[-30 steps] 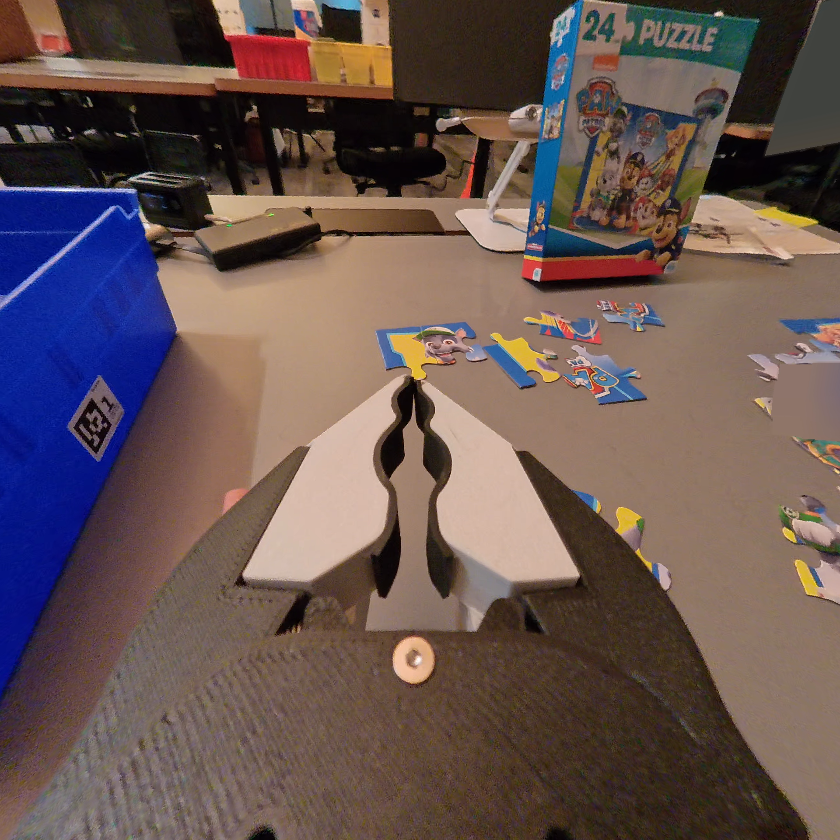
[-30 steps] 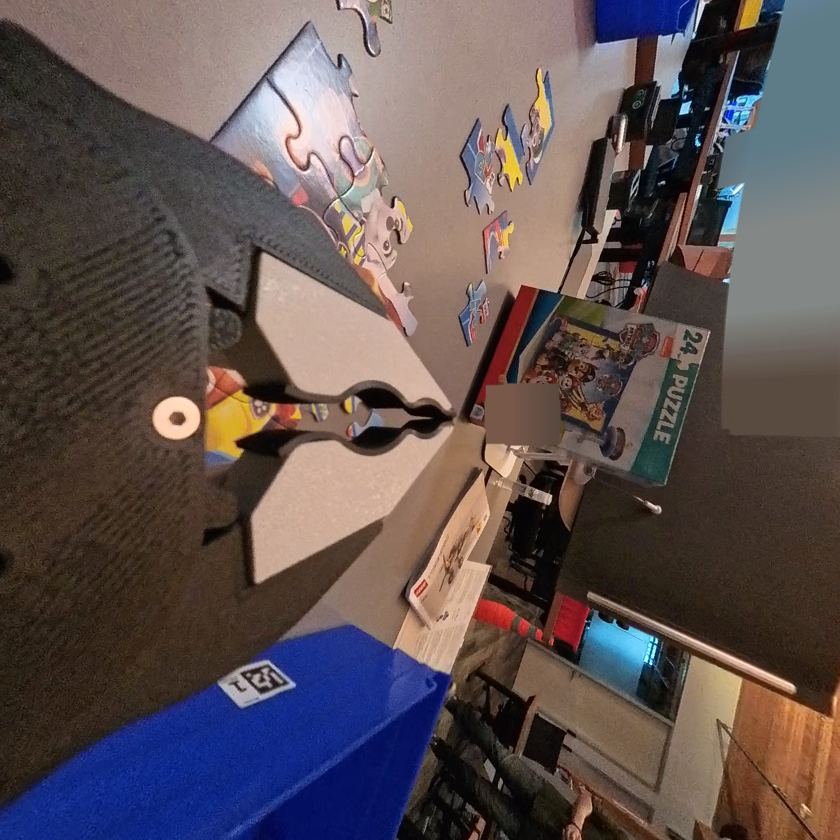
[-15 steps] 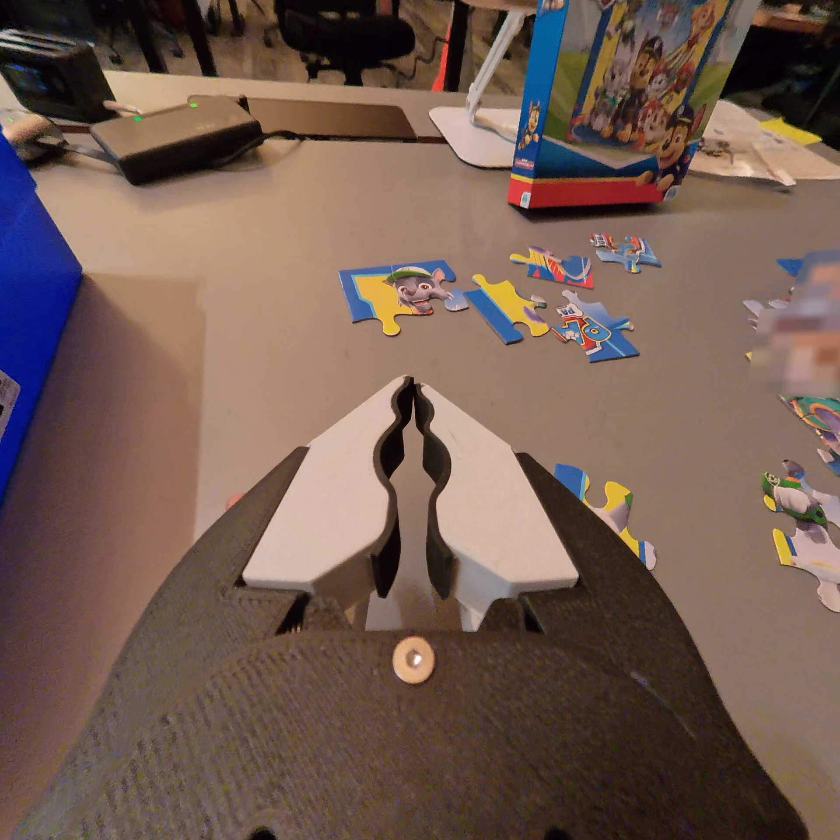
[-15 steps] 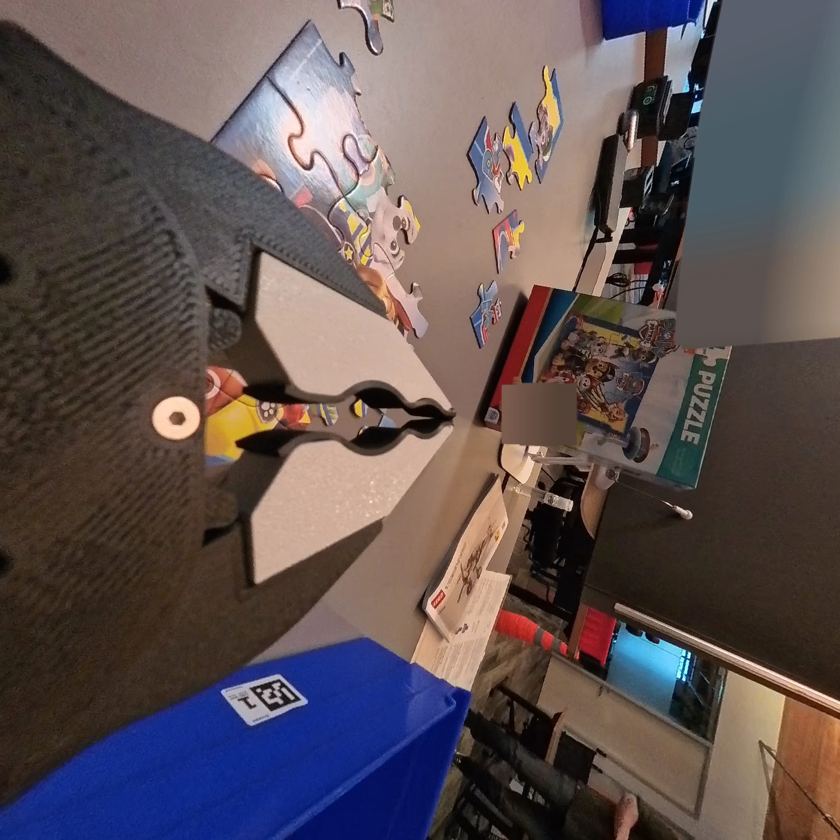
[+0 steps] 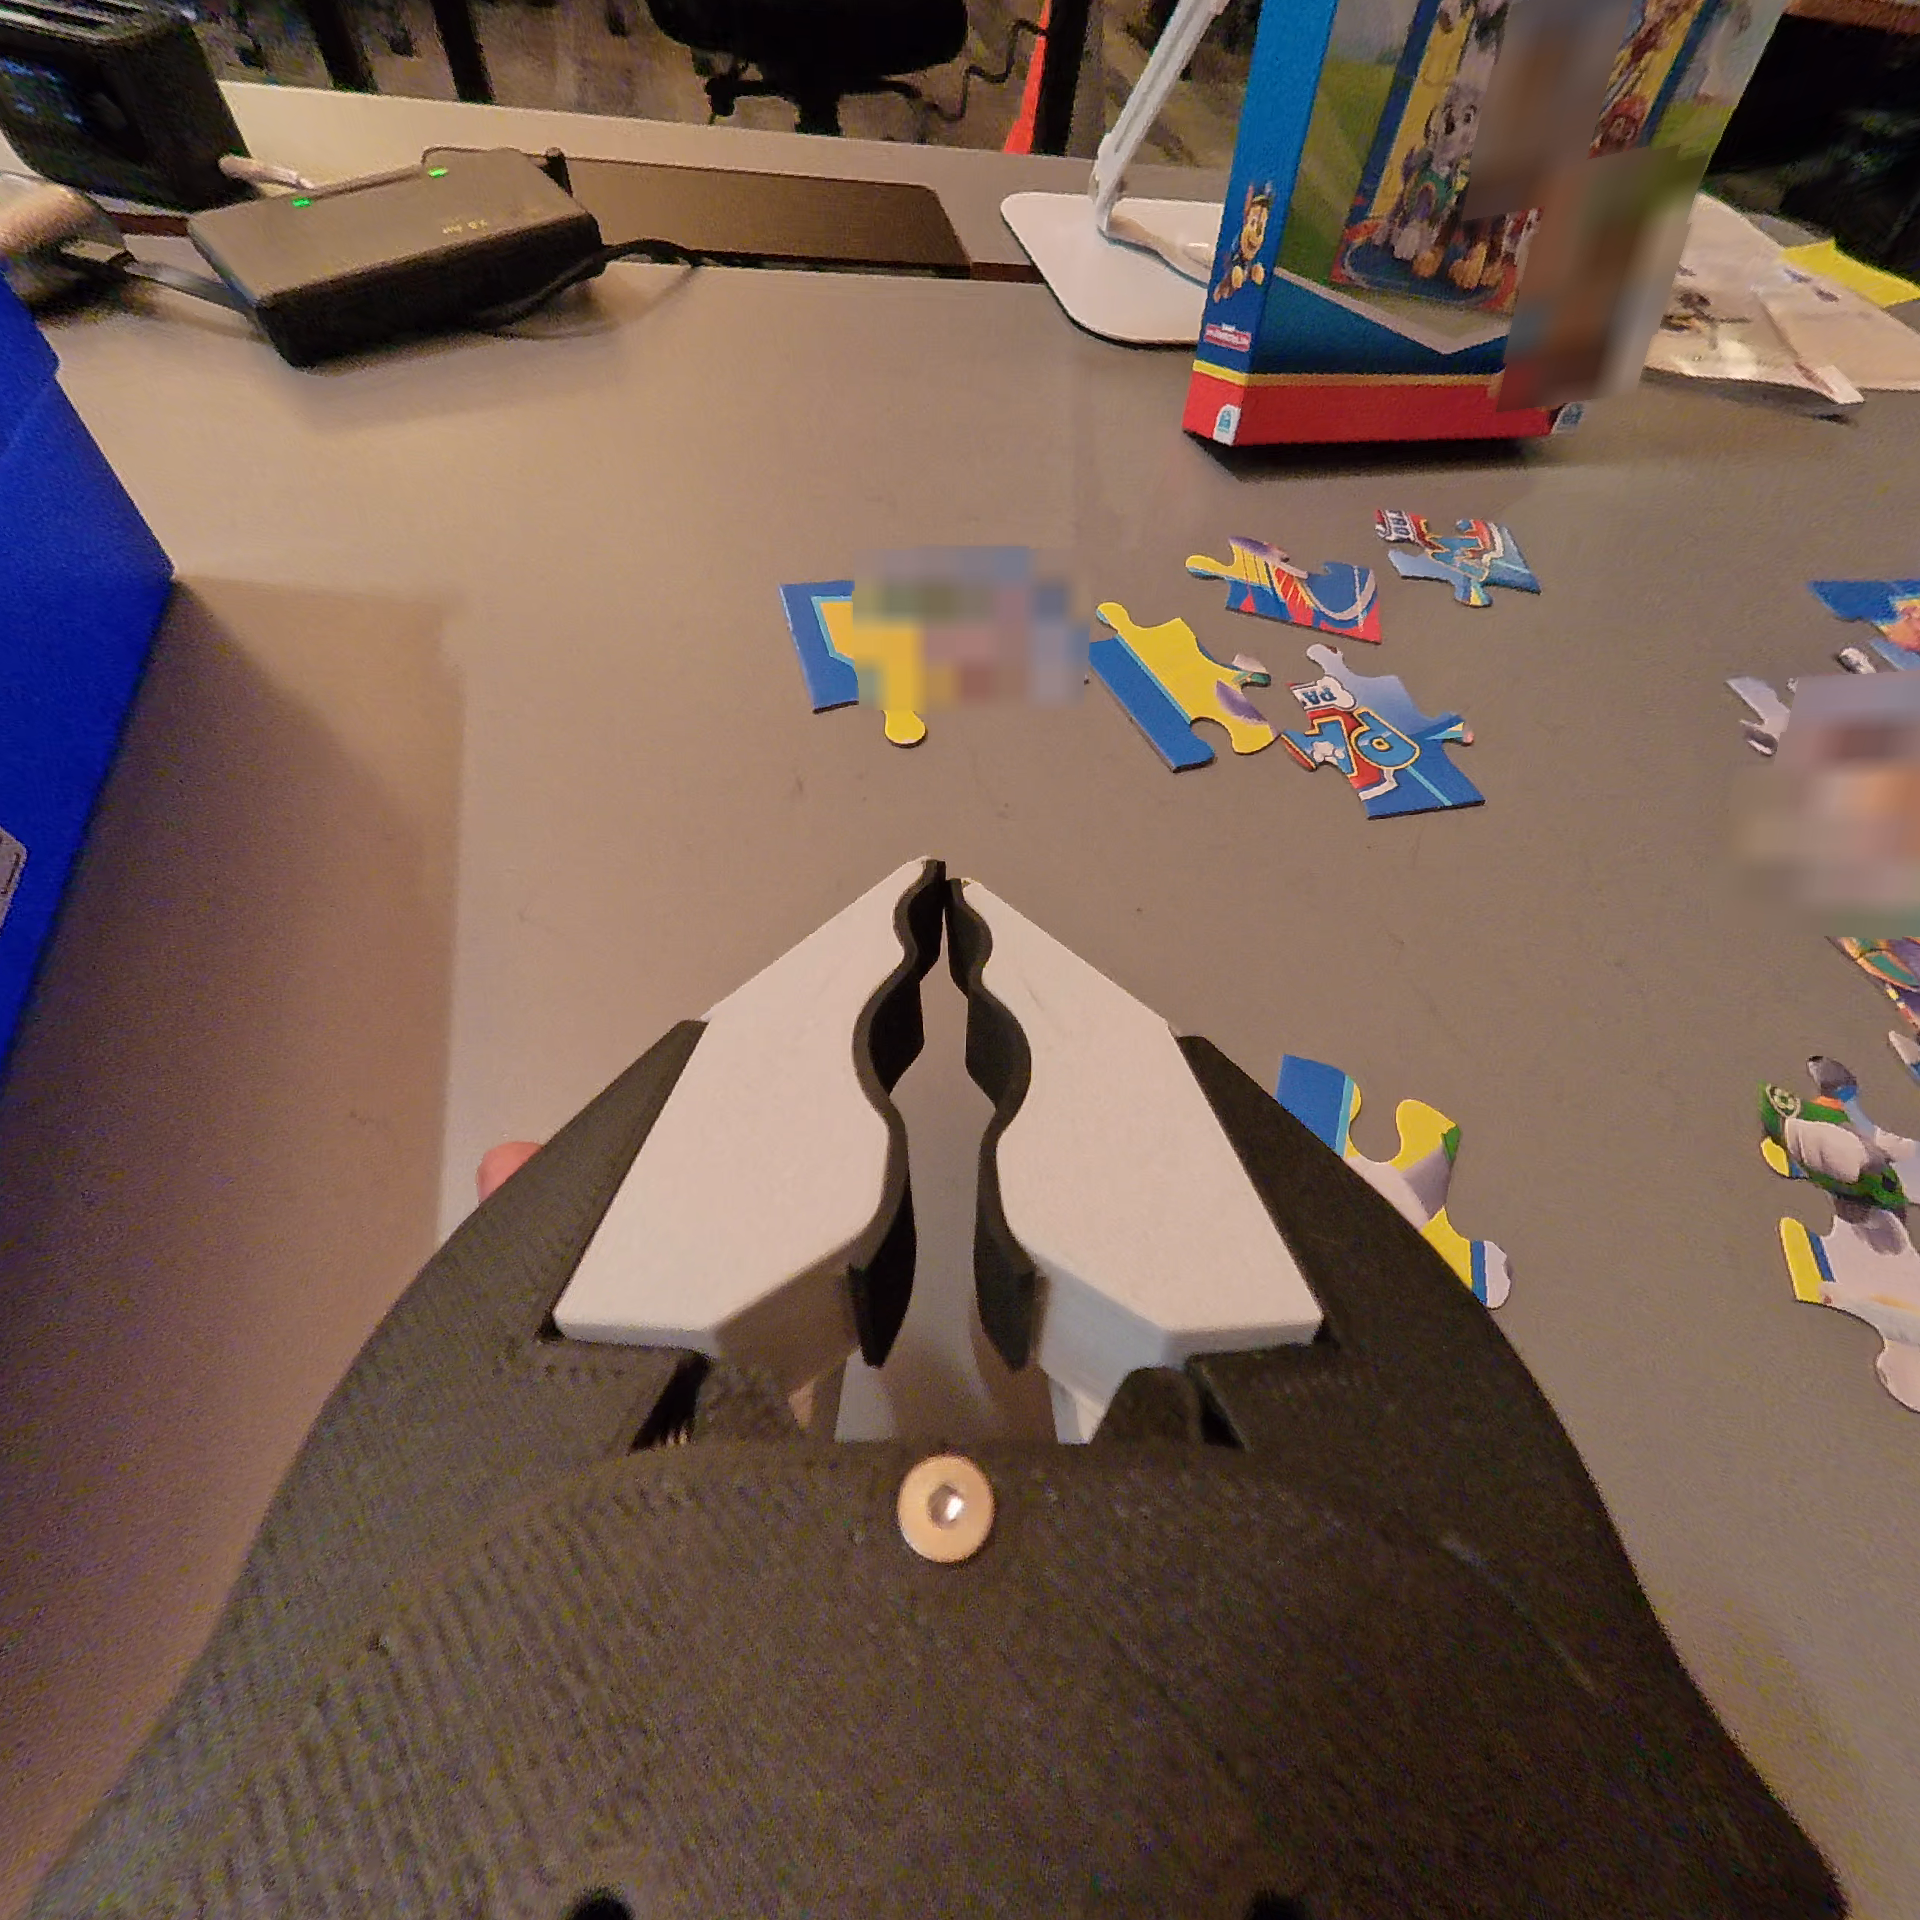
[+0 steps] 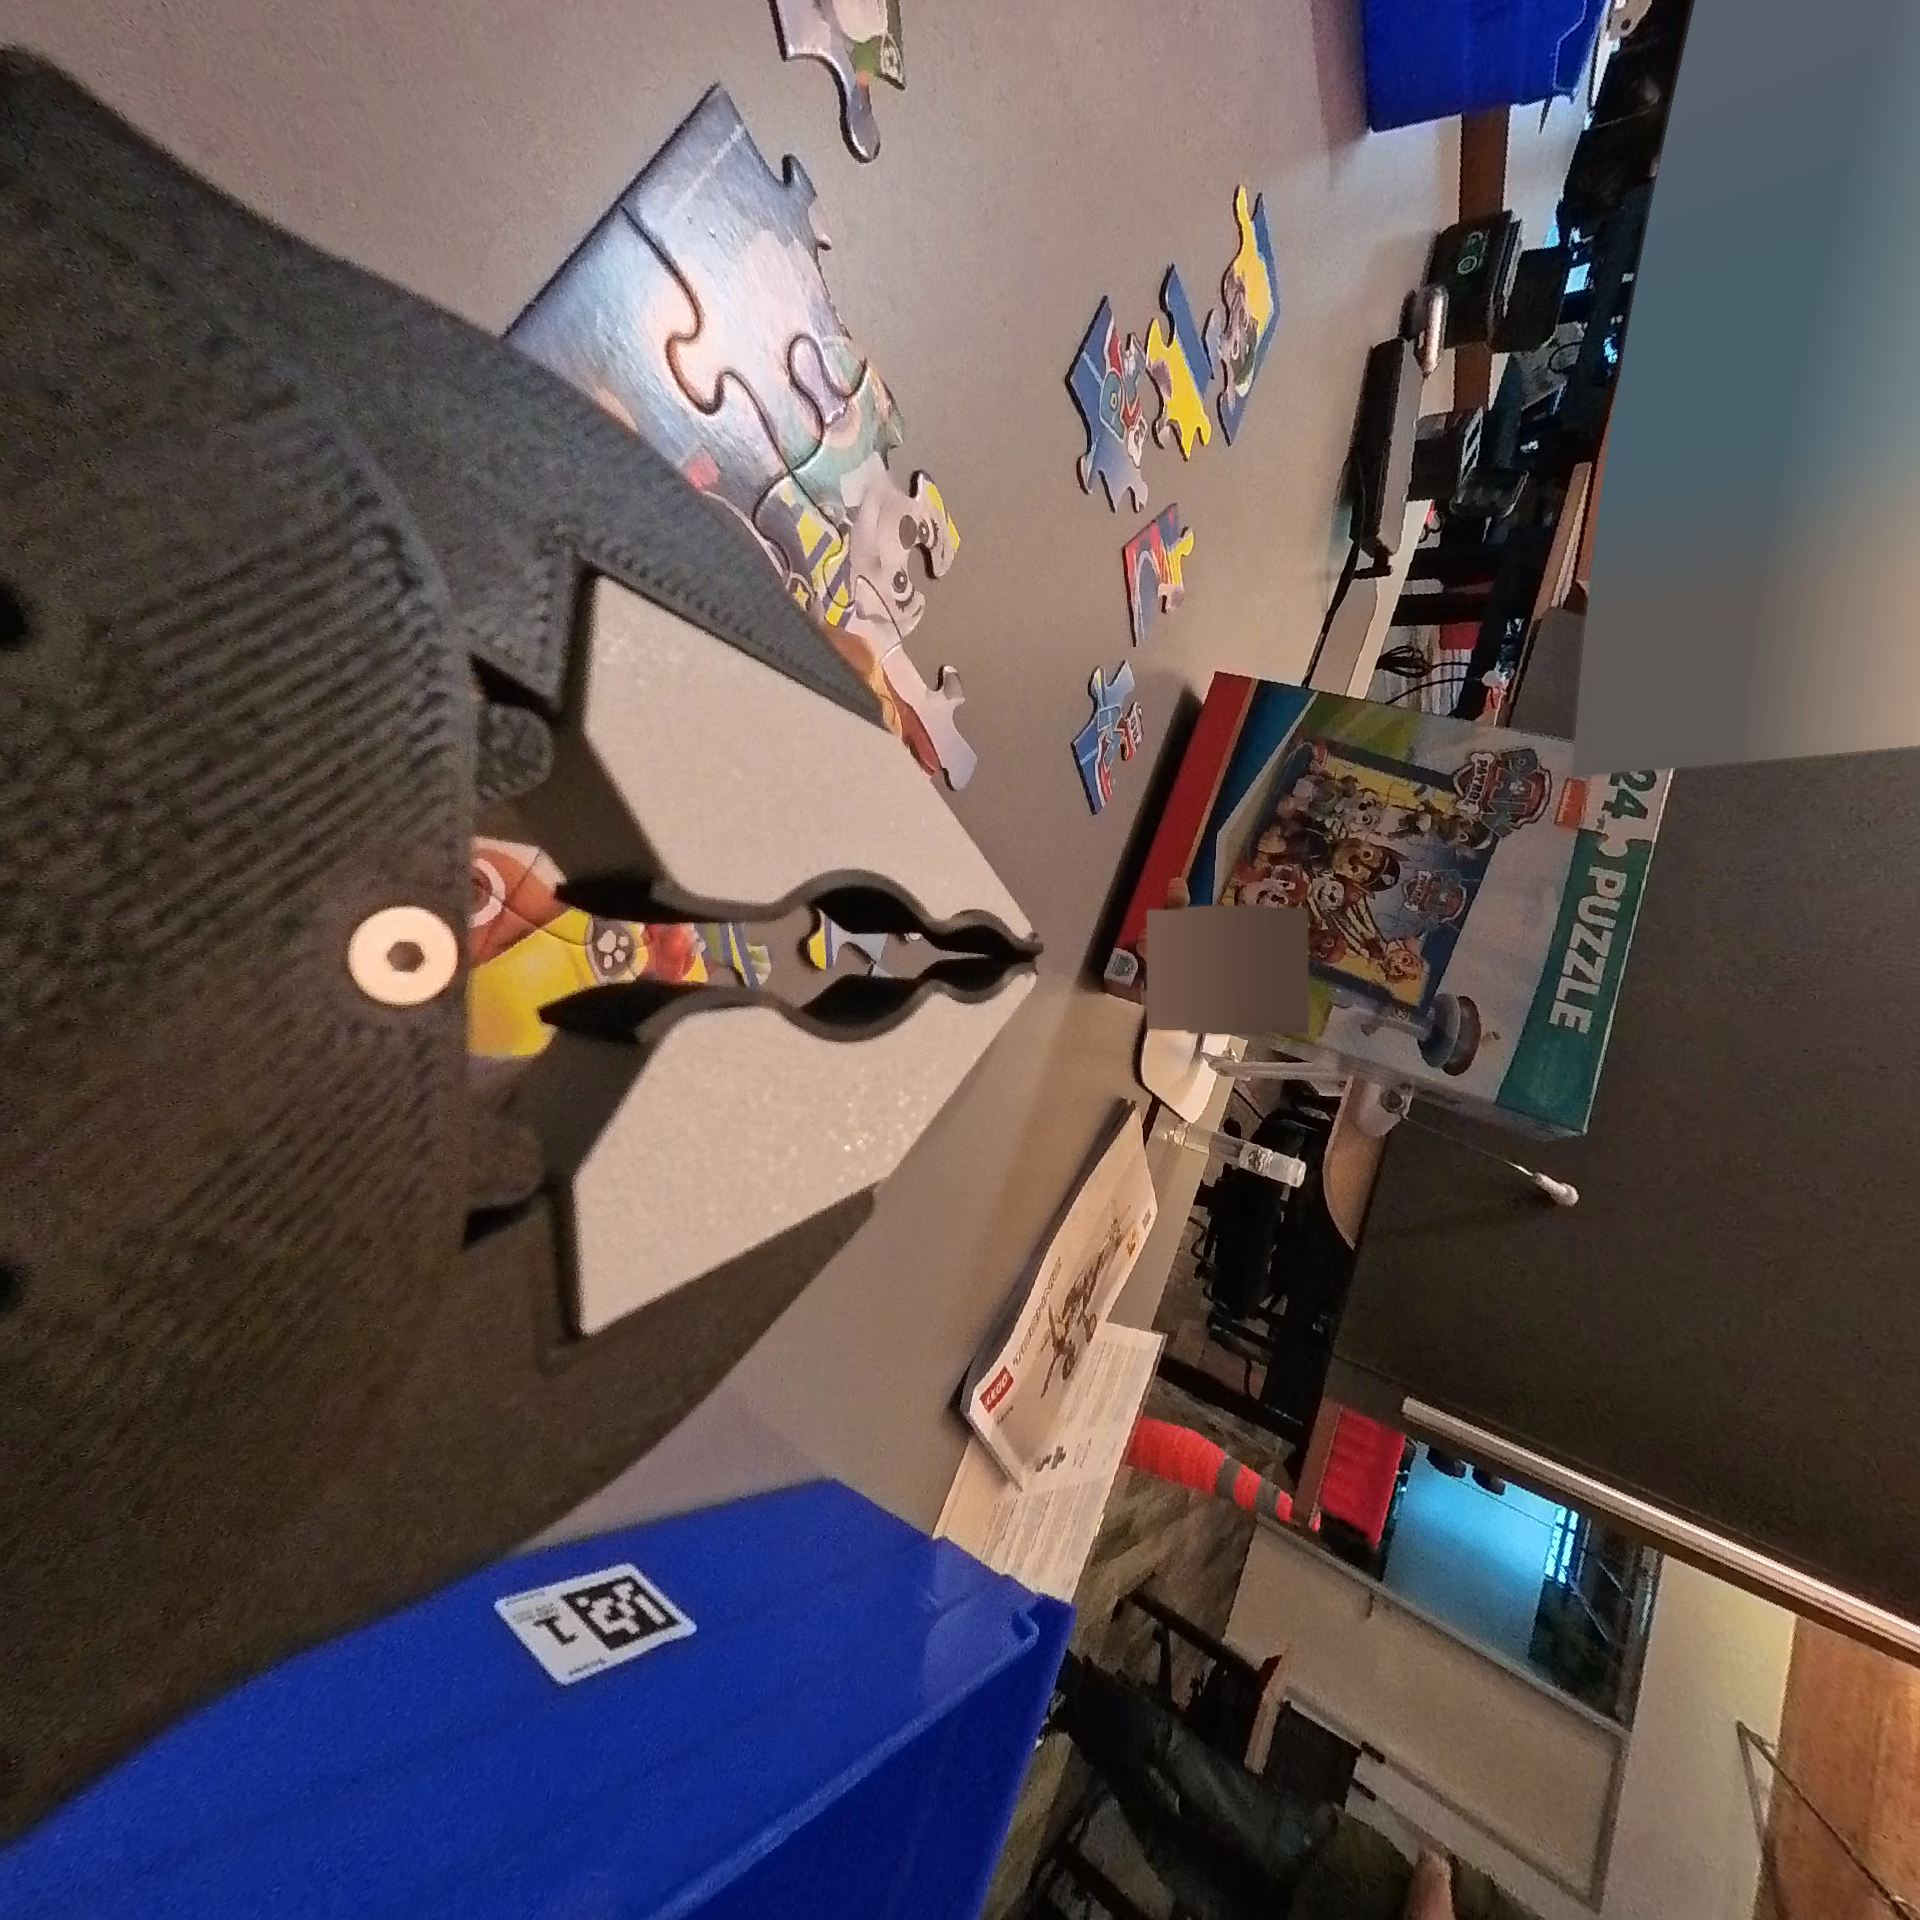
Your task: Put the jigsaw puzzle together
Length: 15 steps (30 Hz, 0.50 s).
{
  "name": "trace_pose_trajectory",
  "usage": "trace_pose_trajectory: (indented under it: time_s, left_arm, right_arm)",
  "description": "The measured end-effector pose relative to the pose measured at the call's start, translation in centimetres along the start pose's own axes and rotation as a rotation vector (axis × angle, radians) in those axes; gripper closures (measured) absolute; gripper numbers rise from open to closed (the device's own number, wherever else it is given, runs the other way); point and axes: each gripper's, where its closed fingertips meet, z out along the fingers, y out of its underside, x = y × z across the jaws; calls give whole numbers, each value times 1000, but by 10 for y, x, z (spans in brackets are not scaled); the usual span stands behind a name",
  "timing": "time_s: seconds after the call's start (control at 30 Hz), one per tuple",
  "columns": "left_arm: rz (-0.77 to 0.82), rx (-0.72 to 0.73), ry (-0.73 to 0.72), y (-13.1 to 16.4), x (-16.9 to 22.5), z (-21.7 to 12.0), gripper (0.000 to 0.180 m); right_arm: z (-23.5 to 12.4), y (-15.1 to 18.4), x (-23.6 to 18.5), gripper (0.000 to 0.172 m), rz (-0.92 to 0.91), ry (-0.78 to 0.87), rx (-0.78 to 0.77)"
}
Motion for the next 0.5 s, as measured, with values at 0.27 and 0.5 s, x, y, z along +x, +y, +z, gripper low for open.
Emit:
trace_pose_trajectory:
  time_s: [0.27,0.5]
  left_arm:
    - [-42,10,23,-1,-1,-1,180]
    - [-46,3,21,0,-1,-1,180]
  right_arm:
    - [0,0,-1,172,0,-3,1]
    - [0,0,-1,172,-5,-3,0]
